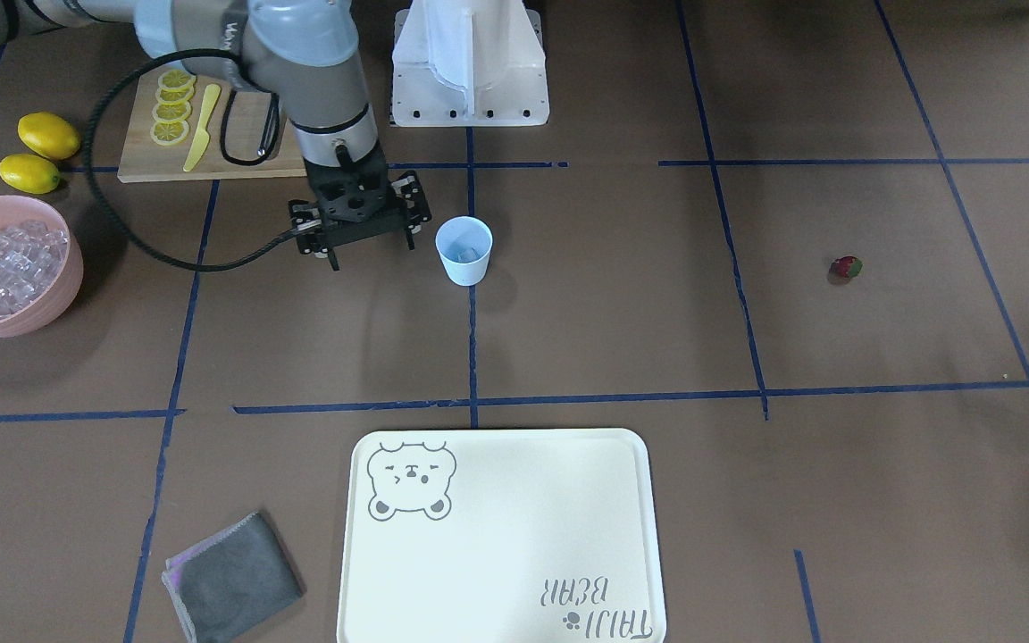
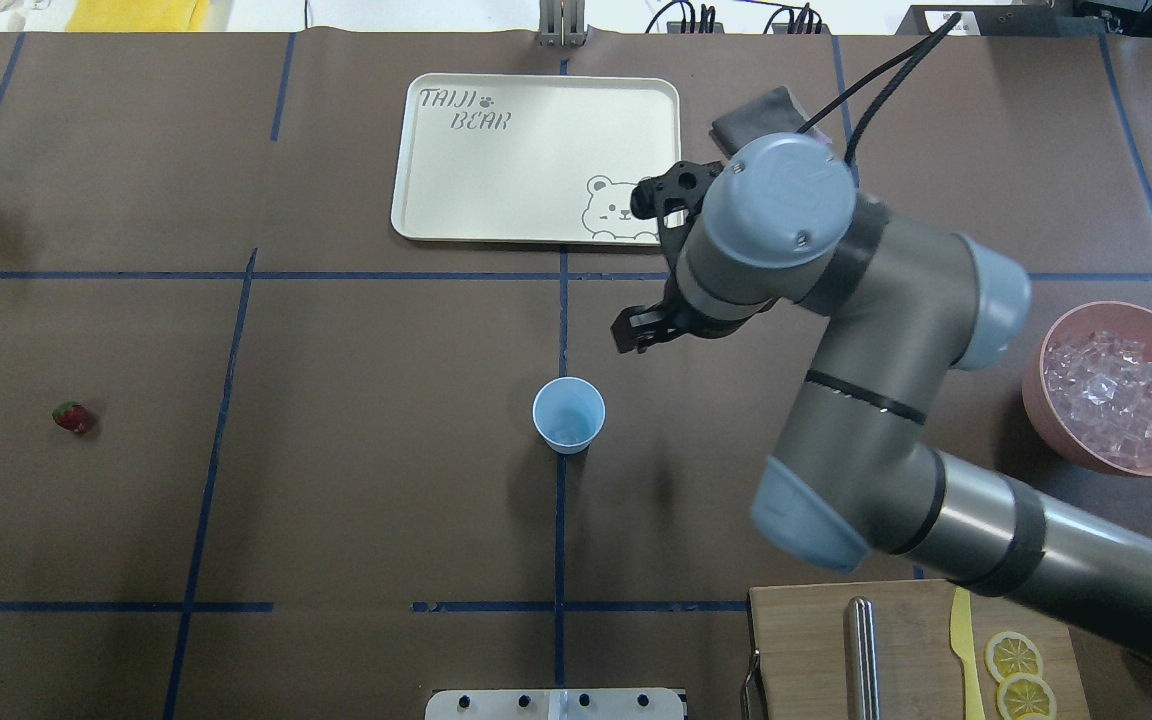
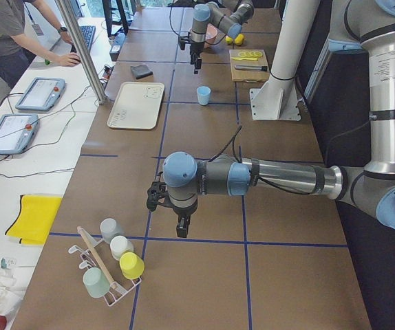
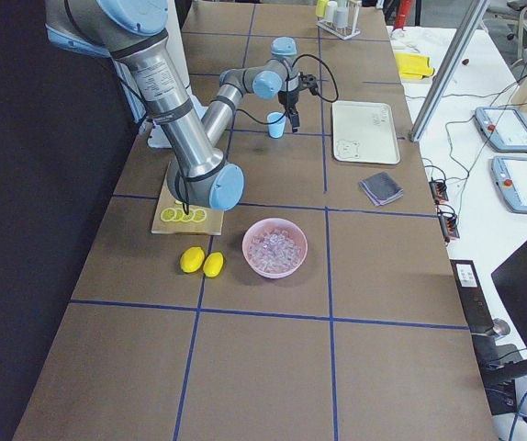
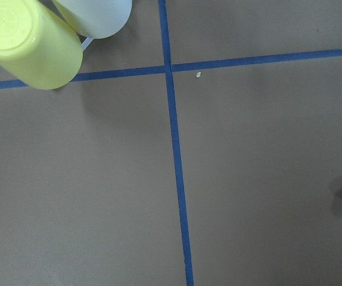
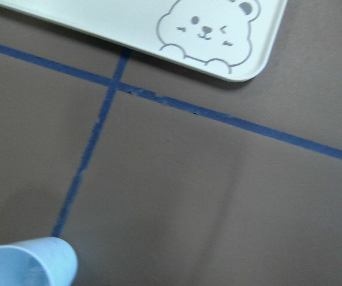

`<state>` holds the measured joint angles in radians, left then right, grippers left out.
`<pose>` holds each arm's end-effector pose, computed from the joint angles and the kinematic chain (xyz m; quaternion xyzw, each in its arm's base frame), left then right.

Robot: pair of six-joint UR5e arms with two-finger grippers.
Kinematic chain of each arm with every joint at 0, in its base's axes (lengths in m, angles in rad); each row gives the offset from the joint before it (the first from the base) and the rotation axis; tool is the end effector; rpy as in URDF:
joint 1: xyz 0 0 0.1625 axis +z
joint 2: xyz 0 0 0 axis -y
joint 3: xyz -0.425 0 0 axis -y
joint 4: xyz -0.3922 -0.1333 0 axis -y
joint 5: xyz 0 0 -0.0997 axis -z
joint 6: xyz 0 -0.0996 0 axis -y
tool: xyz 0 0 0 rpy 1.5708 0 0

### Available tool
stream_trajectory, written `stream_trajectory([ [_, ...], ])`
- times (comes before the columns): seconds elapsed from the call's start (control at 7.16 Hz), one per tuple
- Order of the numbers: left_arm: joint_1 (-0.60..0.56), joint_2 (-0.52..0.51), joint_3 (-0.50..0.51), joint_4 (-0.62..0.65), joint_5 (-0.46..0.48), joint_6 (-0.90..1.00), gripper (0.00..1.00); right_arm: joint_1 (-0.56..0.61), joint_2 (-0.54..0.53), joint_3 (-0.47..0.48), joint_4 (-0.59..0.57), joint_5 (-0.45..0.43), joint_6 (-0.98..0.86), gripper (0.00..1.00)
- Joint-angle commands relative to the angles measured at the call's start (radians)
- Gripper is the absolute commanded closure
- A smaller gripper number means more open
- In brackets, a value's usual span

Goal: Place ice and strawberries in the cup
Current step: 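Move the right gripper back to the pink bowl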

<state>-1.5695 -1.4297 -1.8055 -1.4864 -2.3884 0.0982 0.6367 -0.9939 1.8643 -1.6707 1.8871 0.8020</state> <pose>-0.0601 -0.4311 0.6138 0.0235 0.3968 0.0475 0.9164 -0.4393 -0.4521 0.2173 0.1285 -0.3775 -0.1195 0.9092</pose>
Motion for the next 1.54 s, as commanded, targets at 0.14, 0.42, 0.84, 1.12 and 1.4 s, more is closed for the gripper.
stream_trajectory([
  [0.14,0.0,-0.002,0.0,-0.002,0.0,0.0,0.0,0.251,-0.268,0.095,0.031,0.209,-0.371,0.01],
  [0.42,0.0,0.0,0.0,0.0,0.0,0.0,0.0,0.406,-0.434,0.078,0.141,0.32,-0.597,0.01],
  [0.84,0.0,0.0,0.0,0.0,0.0,0.0,0.0,0.532,-0.581,0.072,0.146,0.369,-0.931,0.01],
  [1.12,0.0,0.0,-0.002,0.0,0.0,0.0,0.0,0.543,-0.614,0.073,0.149,0.36,-0.989,0.01],
  [1.4,0.0,0.0,-0.002,0.0,0.0,0.0,0.0,0.484,-0.64,0.069,0.19,0.36,-0.991,0.01],
])
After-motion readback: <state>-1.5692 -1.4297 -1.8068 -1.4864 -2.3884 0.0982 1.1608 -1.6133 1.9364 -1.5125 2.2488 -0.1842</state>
